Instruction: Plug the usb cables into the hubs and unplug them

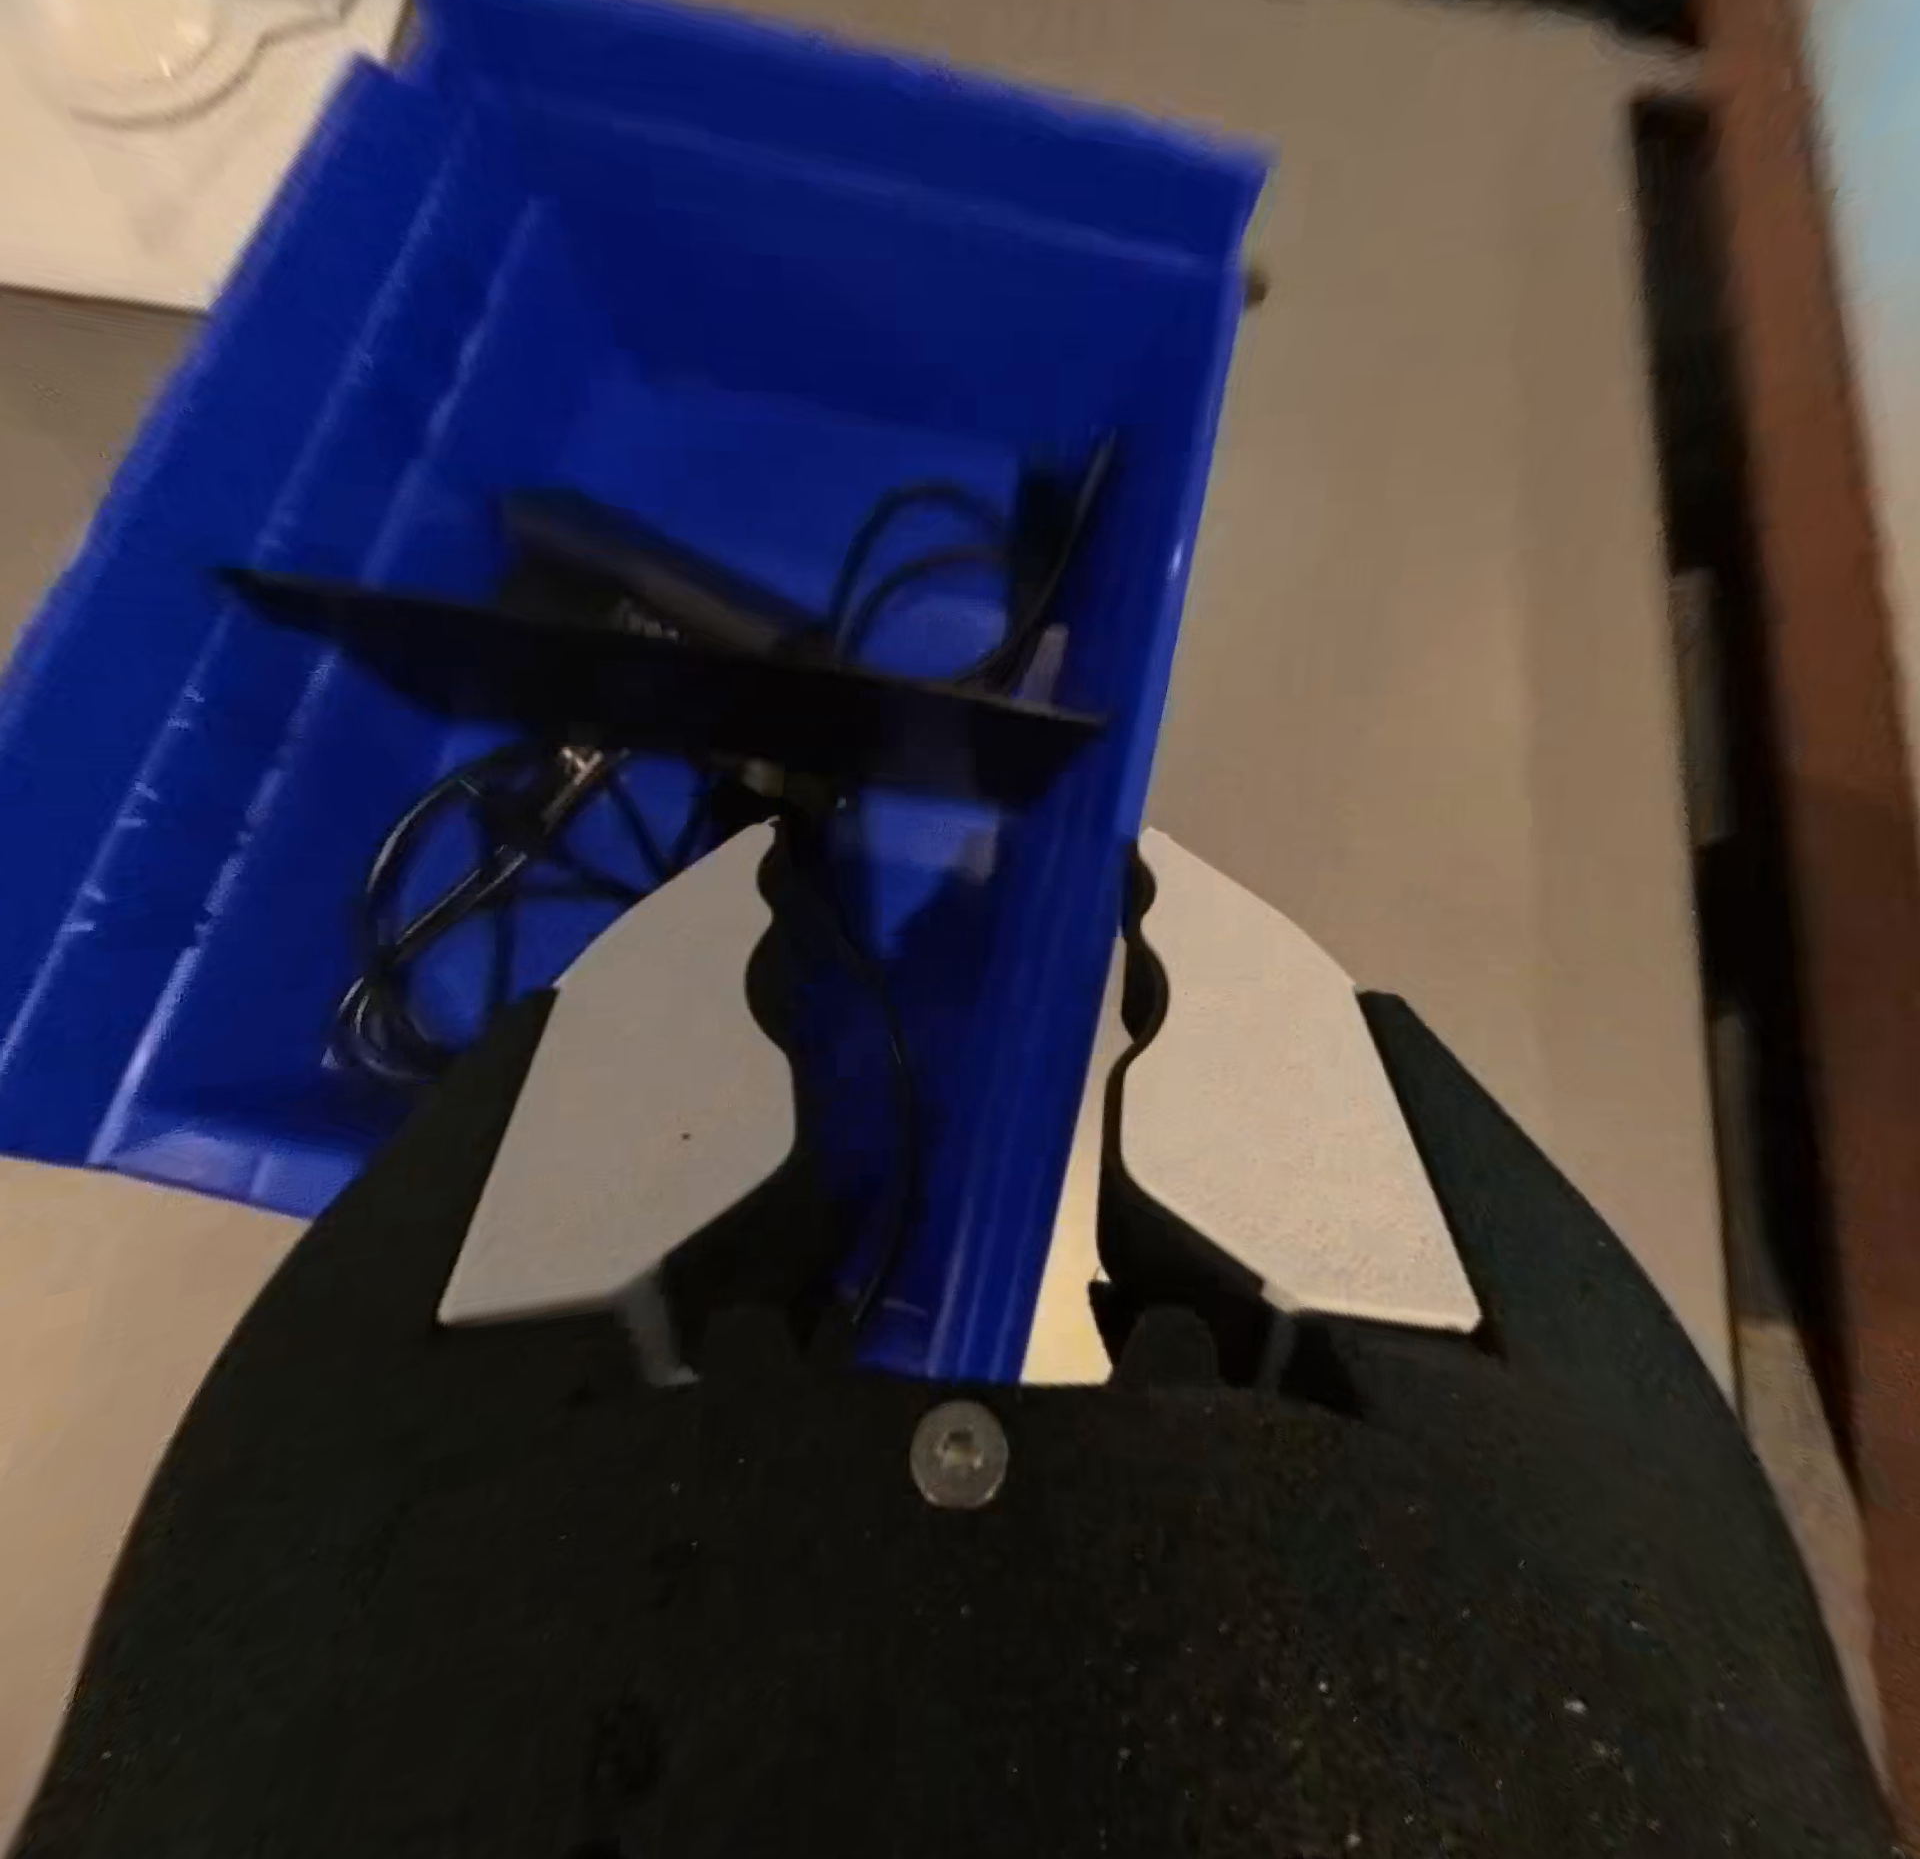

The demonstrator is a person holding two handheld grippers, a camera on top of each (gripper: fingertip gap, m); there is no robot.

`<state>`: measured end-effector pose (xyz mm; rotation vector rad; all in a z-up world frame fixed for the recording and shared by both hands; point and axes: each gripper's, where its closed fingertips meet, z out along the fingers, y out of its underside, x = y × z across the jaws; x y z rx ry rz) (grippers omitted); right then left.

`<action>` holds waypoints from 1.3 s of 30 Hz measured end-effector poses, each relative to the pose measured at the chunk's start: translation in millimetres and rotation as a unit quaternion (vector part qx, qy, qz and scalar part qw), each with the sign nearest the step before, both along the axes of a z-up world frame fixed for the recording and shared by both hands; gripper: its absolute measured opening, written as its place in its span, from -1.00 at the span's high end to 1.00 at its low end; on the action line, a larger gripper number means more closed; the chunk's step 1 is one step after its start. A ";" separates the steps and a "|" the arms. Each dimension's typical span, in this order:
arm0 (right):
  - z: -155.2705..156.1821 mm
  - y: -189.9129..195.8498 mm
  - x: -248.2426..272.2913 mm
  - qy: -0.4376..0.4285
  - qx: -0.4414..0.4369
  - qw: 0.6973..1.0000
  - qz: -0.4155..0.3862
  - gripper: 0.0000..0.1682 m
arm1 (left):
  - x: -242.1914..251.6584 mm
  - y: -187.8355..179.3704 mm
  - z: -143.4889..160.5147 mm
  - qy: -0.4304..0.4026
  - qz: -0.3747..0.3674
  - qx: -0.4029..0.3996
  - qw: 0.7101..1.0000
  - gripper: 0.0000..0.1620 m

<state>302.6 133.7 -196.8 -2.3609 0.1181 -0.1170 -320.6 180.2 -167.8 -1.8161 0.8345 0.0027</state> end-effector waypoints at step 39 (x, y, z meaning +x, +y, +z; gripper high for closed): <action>-37.1 129.2 -271.2 0.111 -0.122 0.963 0.214 0.94 | -112.6 -12.3 31.6 -0.075 0.107 0.045 0.990 0.90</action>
